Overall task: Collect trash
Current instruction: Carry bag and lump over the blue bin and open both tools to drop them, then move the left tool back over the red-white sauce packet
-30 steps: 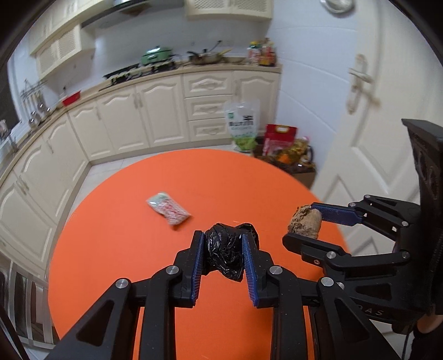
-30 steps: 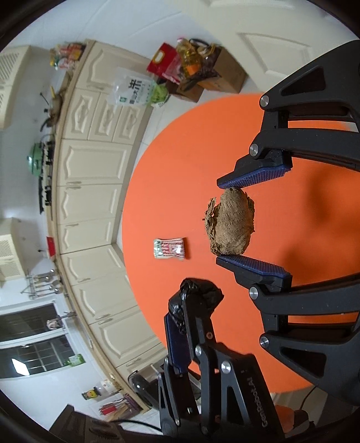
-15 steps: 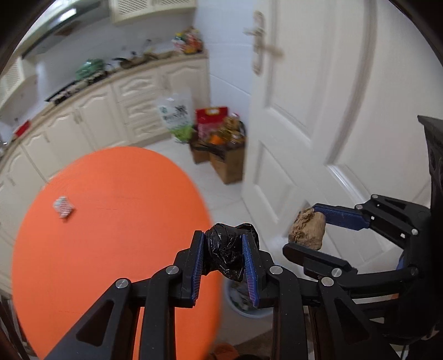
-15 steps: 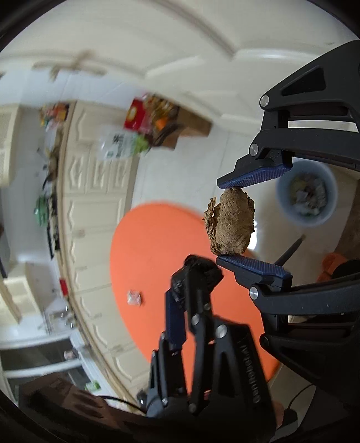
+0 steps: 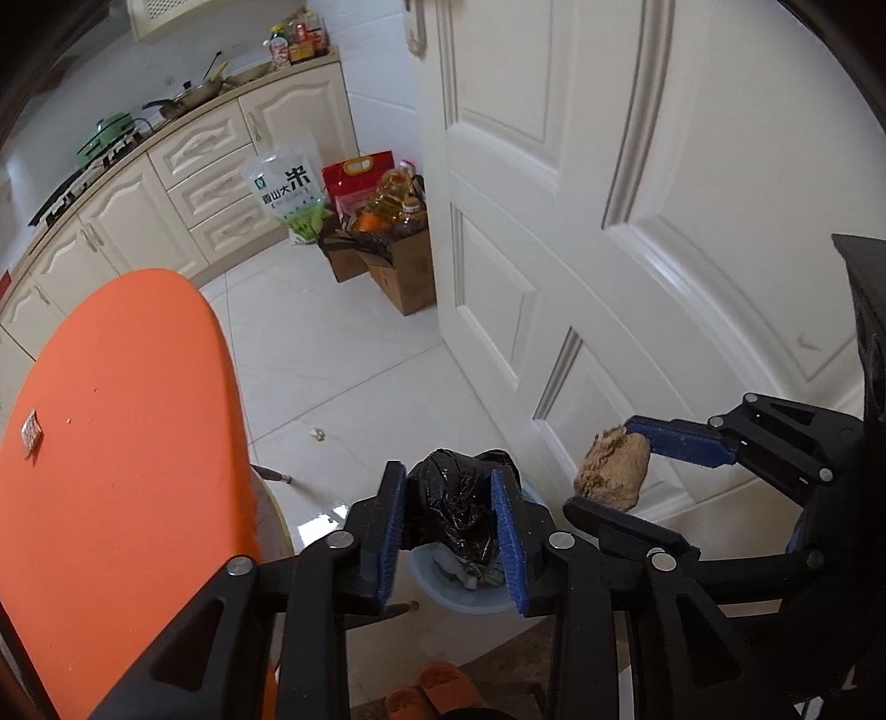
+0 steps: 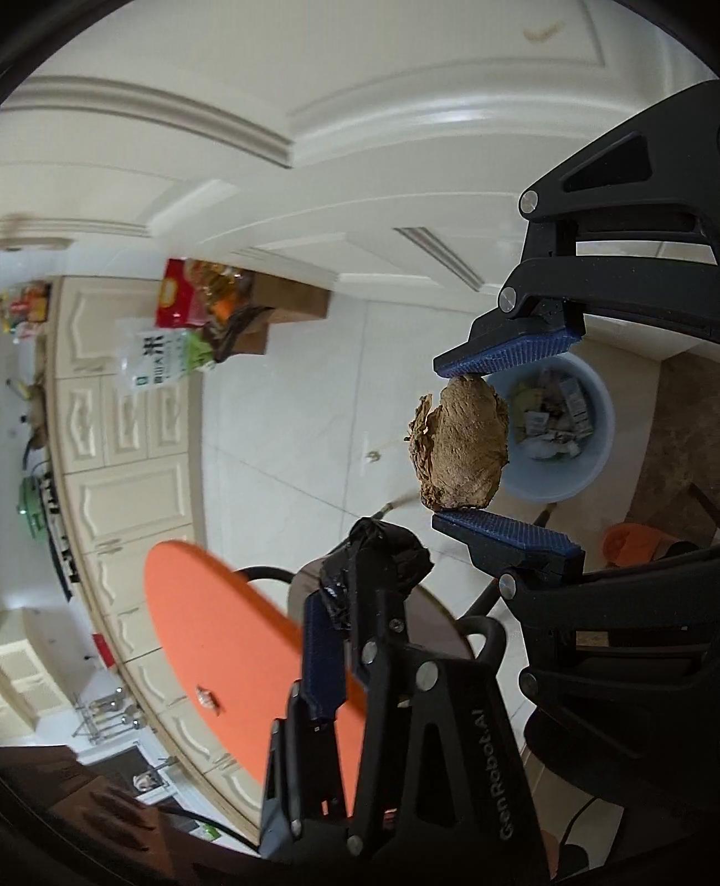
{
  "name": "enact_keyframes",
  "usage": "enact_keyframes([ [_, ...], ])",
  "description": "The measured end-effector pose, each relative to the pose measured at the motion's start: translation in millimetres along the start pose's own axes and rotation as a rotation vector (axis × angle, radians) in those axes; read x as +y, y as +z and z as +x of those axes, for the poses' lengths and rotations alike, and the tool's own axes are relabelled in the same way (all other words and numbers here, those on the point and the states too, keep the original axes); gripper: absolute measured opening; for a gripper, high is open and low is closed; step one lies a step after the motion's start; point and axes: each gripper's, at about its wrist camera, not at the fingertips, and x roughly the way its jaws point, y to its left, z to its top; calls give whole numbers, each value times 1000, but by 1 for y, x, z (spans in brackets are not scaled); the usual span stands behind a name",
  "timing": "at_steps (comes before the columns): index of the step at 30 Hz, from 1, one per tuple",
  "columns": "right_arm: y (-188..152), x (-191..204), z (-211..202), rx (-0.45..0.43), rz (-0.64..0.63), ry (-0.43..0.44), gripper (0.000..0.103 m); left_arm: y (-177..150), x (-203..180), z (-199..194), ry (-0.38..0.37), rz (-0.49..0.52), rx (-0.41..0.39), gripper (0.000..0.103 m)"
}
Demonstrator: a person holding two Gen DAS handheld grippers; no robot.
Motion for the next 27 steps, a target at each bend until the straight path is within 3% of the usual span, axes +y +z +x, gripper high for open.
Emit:
enact_keyframes([
  [2,-2,-5,8,13,8,1,46,7,-4,12,-6,6,22,42],
  [11,-7,-4,31,41,24,-1,47,19,2,21,-13,3,45,45],
  [20,7,13,10,-3,20,7,54,-2,24,-19,-20,-32,7,45],
  [27,33,48,-25,-91,-17,25,61,-21,77,-78,3,-90,-71,45],
])
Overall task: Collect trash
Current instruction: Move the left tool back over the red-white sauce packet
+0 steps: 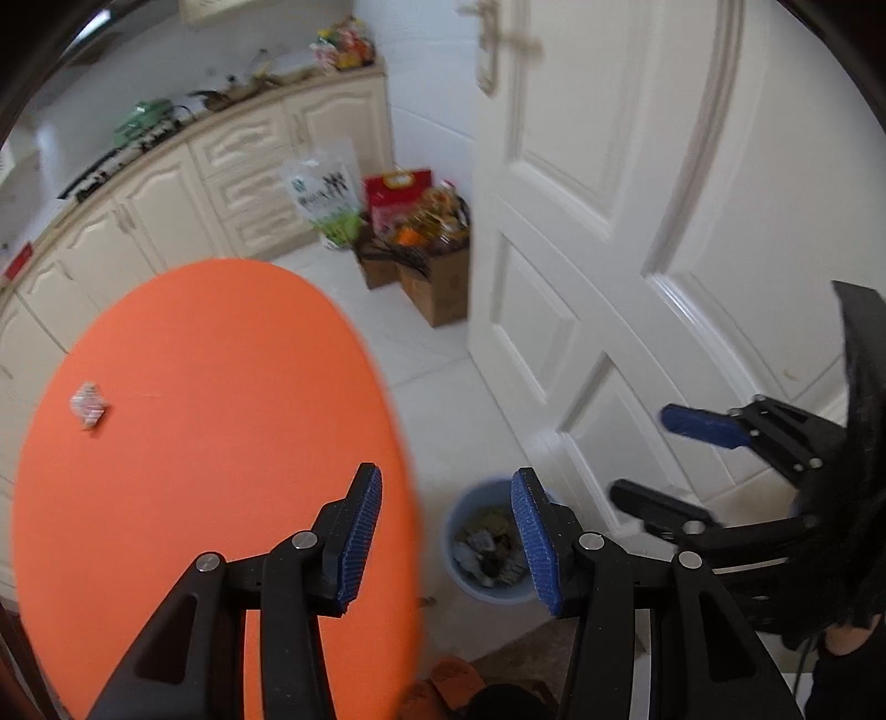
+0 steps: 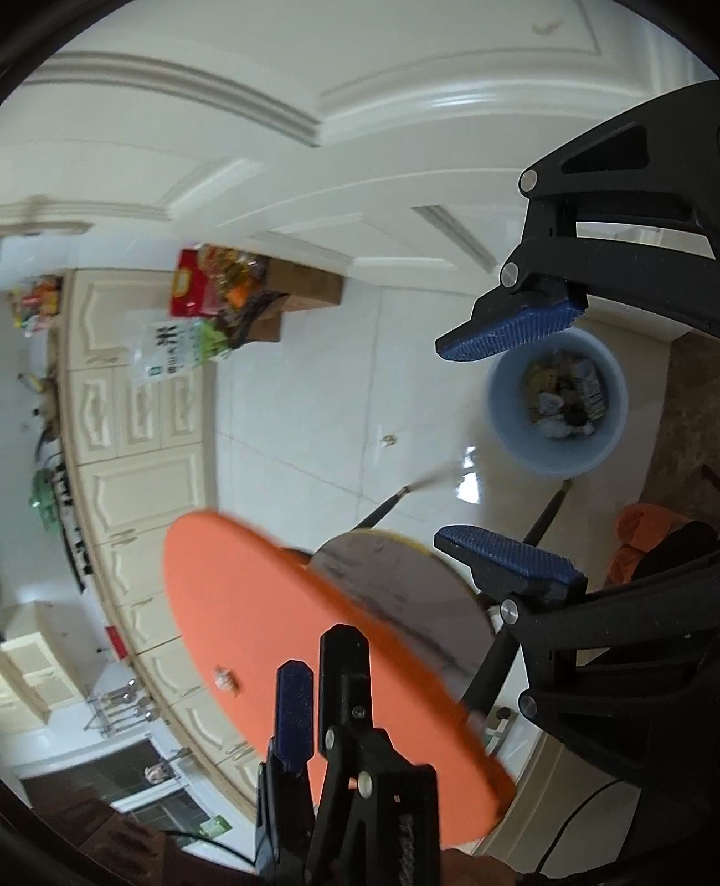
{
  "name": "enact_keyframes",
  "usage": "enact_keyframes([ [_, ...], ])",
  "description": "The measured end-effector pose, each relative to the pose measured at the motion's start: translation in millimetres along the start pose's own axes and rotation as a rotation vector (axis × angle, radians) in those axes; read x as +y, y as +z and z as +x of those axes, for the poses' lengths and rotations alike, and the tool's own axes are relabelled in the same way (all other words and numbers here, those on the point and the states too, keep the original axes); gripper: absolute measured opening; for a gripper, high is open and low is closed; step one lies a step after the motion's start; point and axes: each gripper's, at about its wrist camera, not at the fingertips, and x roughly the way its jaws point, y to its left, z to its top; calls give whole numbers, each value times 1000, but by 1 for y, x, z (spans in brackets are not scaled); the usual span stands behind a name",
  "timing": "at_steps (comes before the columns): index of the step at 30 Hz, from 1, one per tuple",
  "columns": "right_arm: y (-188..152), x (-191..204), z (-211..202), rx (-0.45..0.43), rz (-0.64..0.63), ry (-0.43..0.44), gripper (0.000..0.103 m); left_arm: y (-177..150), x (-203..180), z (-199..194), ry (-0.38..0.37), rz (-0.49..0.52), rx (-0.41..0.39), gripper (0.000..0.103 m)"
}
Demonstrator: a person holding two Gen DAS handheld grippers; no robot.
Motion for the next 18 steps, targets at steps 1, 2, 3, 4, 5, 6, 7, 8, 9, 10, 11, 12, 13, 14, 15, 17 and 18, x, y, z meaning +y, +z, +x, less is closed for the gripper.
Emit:
enact_keyframes([
  [1,6,8,-5,-16,-6,8,65,-2,9,-8,8,-5,-13,48],
  [2,13,17,-8,-34,-14,17,68,-4,20,-16,21,-16,-29,51],
  [3,21,27,-12,-53,-26,29,69,-5,35,-25,43,-33,-48,51],
  [4,28,36,-13,-63,-37,41,69,-5,49,-34,64,-51,-65,52],
  [5,36,47,-12,-73,-50,57,69,-6,61,-40,80,-65,-76,52],
  [6,45,60,-11,-84,-61,73,69,-7,76,-45,98,-86,-85,52],
  [7,52,70,-9,-91,-71,85,70,-7,92,-50,119,-111,-96,52],
  [8,60,82,-5,-95,-81,102,71,-8,110,-55,142,-139,-108,53],
  [9,70,94,0,-101,-90,123,71,-9,125,-58,166,-164,-117,54],
  [10,76,104,5,-103,-96,140,71,-10,143,-60,189,-188,-122,57],
  [11,86,117,14,-97,-109,157,71,-9,154,-60,204,-202,-122,58],
  [12,94,127,22,-95,-119,164,71,-9,171,-58,231,-229,-118,58],
  [13,105,139,33,-90,-132,170,71,-9,184,-55,248,-252,-112,58],
  [14,112,148,44,-82,-139,175,71,-7,194,-51,256,-275,-108,58],
  [15,121,155,55,-77,-139,181,71,-5,209,-46,261,-307,-101,58],
  [17,134,168,77,-58,-141,193,71,0,230,-35,273,-346,-92,58],
  [18,141,174,89,-49,-144,201,71,2,243,-26,289,-369,-84,58],
])
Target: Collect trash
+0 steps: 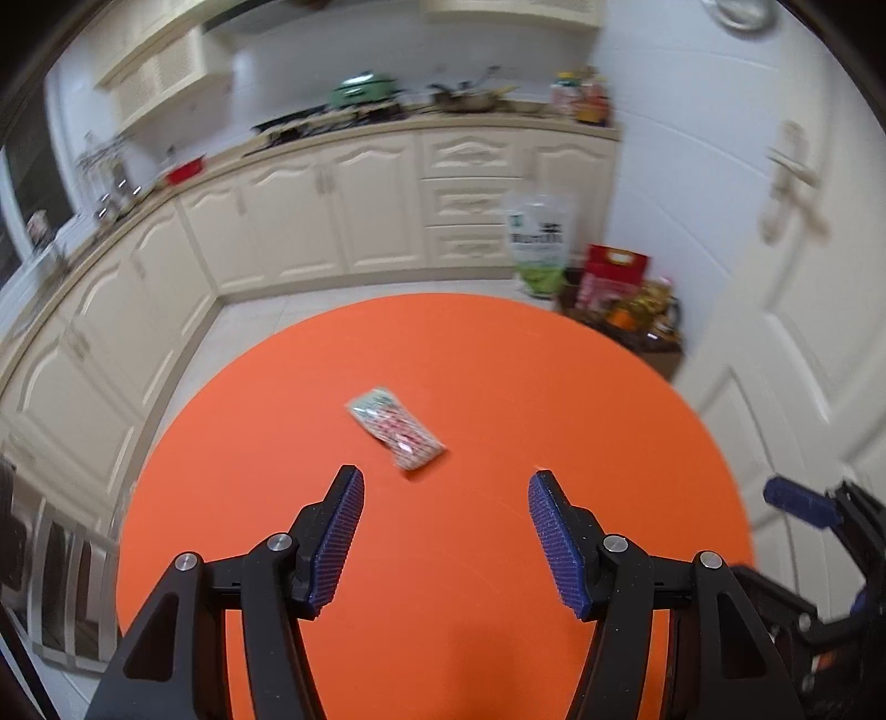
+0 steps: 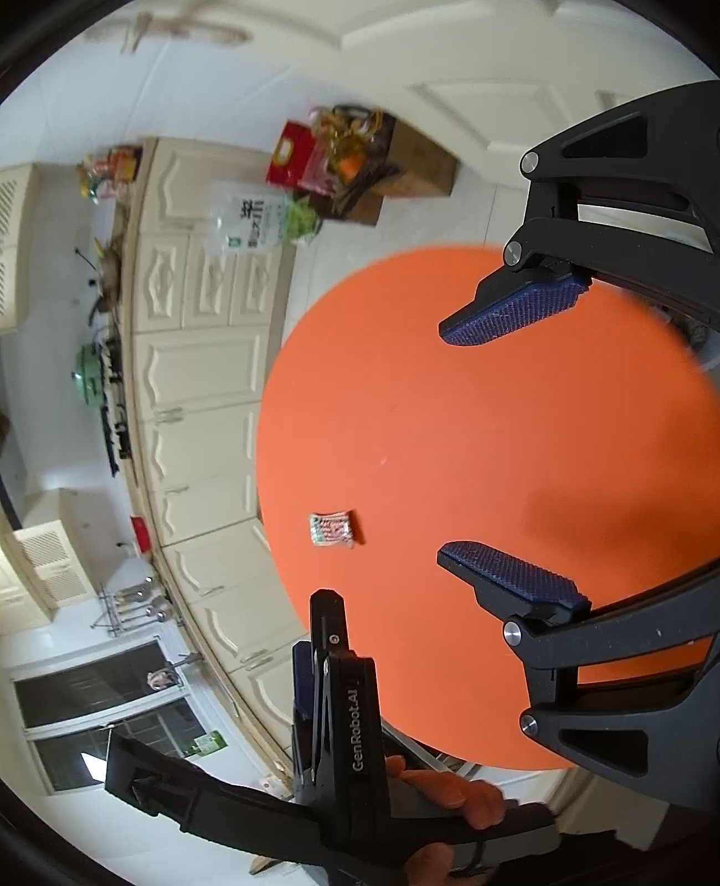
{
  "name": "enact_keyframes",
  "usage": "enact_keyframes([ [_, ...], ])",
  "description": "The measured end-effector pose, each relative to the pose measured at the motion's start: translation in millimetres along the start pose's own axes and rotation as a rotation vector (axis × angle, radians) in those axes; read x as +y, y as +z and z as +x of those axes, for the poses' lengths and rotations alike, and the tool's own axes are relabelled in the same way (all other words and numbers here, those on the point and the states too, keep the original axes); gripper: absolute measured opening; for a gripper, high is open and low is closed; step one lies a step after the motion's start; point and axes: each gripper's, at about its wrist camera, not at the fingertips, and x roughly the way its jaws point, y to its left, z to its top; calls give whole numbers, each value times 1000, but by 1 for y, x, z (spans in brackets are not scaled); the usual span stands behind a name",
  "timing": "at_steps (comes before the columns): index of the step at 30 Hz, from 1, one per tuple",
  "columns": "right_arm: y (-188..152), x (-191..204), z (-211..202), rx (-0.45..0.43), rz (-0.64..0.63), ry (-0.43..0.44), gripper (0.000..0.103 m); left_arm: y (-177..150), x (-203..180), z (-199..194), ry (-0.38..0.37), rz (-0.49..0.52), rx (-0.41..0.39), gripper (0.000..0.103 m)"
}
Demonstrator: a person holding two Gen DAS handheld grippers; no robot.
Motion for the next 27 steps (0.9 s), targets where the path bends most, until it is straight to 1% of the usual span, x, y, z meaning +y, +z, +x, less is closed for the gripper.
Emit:
enact_keyframes([
  [3,15,4,34,28,-9,15,71,13,16,39,19,-46,39,58],
  [4,17,3,43,35,-12,18,71,18,16,55,23,-59,61,56],
  [7,23,-1,70,64,-22,32,71,28,18,93,10,-90,118,52],
  [11,28,-11,96,85,-34,29,71,42,22,125,14,-104,149,47],
  [12,30,-13,100,89,-35,28,71,44,23,129,19,-103,154,46],
  [14,33,-17,108,90,-34,22,71,53,24,139,25,-109,165,32],
  [15,34,-18,111,90,-36,15,71,56,23,142,23,-109,166,31],
  [16,35,-19,112,90,-37,7,71,58,21,144,29,-106,156,28],
  [17,36,-20,112,87,-33,0,71,64,24,149,40,-98,150,26],
  [19,37,-25,112,82,-14,-12,71,61,10,155,78,-66,138,22],
  [20,39,-27,113,80,-5,-10,71,61,2,157,89,-45,128,16],
  [21,38,-29,111,78,2,-8,71,59,-6,156,98,-17,121,12],
  [22,37,-29,109,78,5,-8,71,58,-11,155,98,-4,118,3],
  [23,35,-29,106,78,6,-9,71,56,-15,153,91,8,123,0],
  [25,31,-30,98,74,10,-10,71,46,-23,152,71,15,143,0],
  [27,26,-31,89,73,19,-5,71,38,-26,148,81,18,143,0],
])
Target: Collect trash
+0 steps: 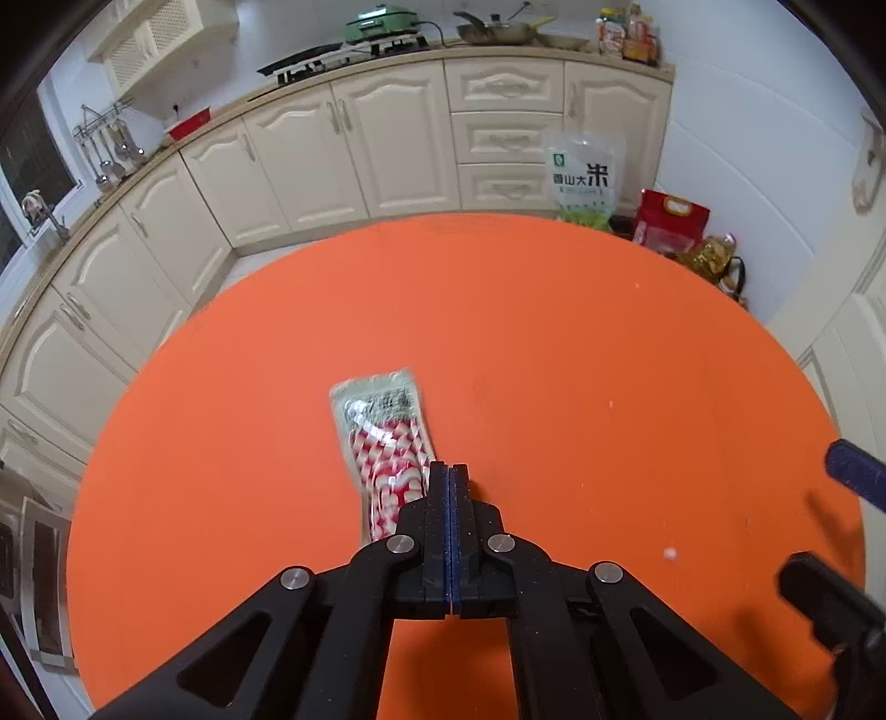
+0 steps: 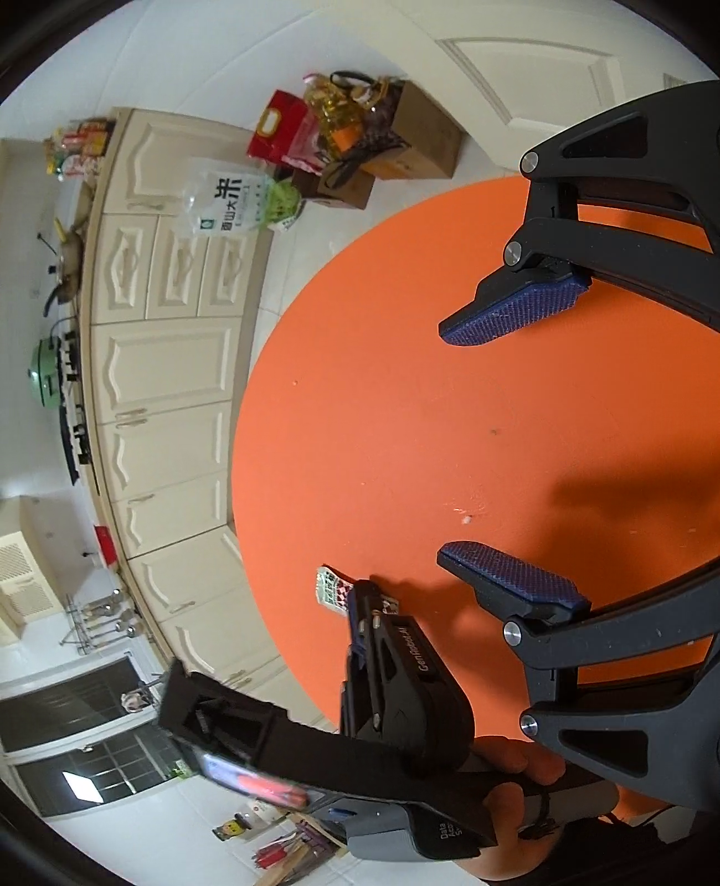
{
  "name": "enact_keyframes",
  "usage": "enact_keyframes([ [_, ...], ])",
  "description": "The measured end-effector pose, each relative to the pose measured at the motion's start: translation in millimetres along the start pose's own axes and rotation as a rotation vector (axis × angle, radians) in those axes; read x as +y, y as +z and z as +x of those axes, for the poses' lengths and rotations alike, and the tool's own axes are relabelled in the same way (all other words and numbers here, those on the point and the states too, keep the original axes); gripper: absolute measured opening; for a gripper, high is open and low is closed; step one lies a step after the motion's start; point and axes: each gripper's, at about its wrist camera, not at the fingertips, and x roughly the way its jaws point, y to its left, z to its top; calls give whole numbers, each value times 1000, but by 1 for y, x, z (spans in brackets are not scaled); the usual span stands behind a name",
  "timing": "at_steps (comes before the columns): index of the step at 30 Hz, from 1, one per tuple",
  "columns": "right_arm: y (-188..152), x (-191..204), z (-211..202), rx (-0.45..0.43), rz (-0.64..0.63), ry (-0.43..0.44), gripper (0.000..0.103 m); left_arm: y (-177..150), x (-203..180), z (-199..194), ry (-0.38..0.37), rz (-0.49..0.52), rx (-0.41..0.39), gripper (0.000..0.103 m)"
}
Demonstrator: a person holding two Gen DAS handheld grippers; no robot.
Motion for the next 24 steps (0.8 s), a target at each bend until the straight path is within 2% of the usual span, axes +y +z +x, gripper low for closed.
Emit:
enact_keyframes([
  [4,-7,-2,-16,-6,5,-5,71,-9,5,-14,-10,-18,-22,0],
  [8,-15,-1,-34,-22,3,-8,71,-17,30,-37,-31,-110,-52,3],
  [11,-18,-1,-40,-28,9,-12,74,-24,29,-33,15,-77,-32,7],
  [13,-18,0,-39,-26,9,-11,74,-27,25,-28,8,-77,-12,8],
  [15,-16,0,-35,-20,6,-9,73,-21,18,-23,8,-72,-5,13],
  [17,-14,0,-31,-15,-6,-13,73,-14,15,-18,23,-56,-10,28],
  [19,-11,0,-25,-13,-11,-12,73,-7,9,-11,35,-44,-17,33],
  [22,-9,-5,-17,-7,-3,-4,73,1,2,1,35,-35,-25,33],
  [24,-8,-6,-14,-7,-3,-3,73,0,-3,5,11,-16,-24,23],
])
